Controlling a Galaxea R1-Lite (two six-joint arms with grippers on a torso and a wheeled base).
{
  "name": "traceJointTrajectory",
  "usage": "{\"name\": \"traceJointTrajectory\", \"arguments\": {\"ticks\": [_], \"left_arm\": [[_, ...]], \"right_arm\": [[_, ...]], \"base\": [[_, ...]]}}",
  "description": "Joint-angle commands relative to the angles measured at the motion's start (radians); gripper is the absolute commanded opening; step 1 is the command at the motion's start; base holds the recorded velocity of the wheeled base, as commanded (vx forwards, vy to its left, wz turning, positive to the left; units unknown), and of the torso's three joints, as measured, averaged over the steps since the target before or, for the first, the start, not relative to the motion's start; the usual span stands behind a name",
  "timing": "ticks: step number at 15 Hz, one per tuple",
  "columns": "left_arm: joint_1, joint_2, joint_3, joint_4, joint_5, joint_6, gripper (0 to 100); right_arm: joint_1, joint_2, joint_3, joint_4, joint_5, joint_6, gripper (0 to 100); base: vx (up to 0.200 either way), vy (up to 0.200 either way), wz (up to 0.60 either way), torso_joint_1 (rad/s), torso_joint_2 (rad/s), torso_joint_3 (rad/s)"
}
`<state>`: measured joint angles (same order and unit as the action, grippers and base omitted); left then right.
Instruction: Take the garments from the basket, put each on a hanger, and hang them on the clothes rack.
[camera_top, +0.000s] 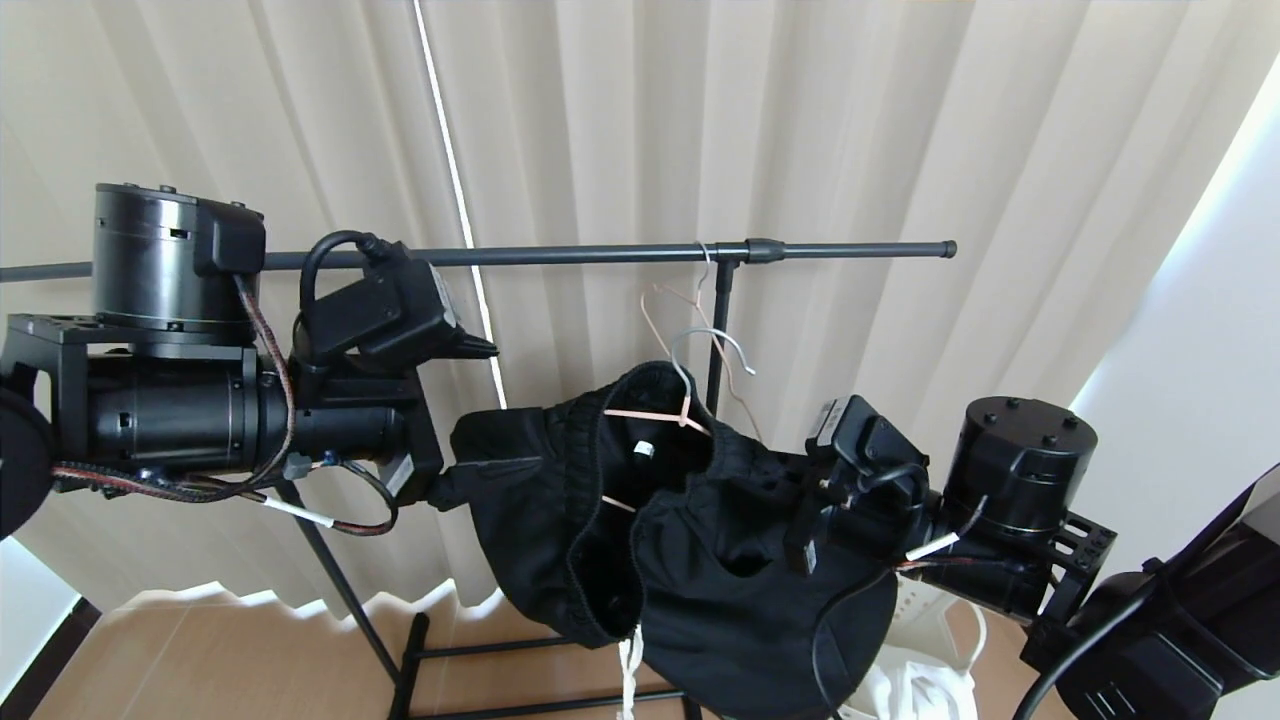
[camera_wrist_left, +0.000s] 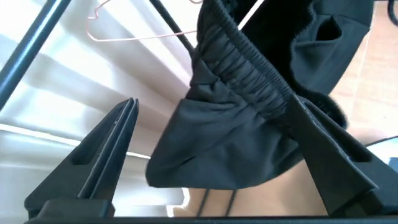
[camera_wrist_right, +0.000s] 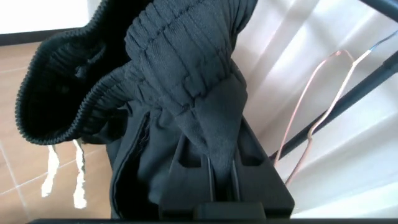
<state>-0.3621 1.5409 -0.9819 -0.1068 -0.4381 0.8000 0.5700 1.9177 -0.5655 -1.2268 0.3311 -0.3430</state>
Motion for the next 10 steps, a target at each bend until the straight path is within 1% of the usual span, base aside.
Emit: {"name": "traceJointTrajectory", "arguments": {"ticks": [1,2,4,8,10], "left_arm": [[0.003,0.05,-0.014,0.004,-0.016,0.139,100],[-0.003,0.074,-0.035,0.021,-0.016,0.196,100],[-0.011,0.11,-0.089,0.047,-0.016,0.2,100],[-0.04,0.165,-0.182,0.153,-0.016,0.211,100],[-0.041,0.191,-0.213,0.19,-0.057,0.209,100]], "right_arm": [[0.001,-0.006,0.006,-0.002,0.014,0.007,0],[0.001,-0.009,0.019,-0.03,0.039,0.016,0],[0.002,-0.011,0.032,-0.057,0.039,0.018,0],[0.002,-0.019,0.038,-0.059,0.043,0.016,0],[0.005,-0.026,0.047,-0.059,0.065,0.016,0]], "base": [[0.0,0.0,0.0,0.0,0.0,0.0],[0.0,0.0,0.0,0.0,0.0,0.0],[0.0,0.0,0.0,0.0,0.0,0.0],[0.0,0.0,0.0,0.0,0.0,0.0],[0.0,0.0,0.0,0.0,0.0,0.0]]}}
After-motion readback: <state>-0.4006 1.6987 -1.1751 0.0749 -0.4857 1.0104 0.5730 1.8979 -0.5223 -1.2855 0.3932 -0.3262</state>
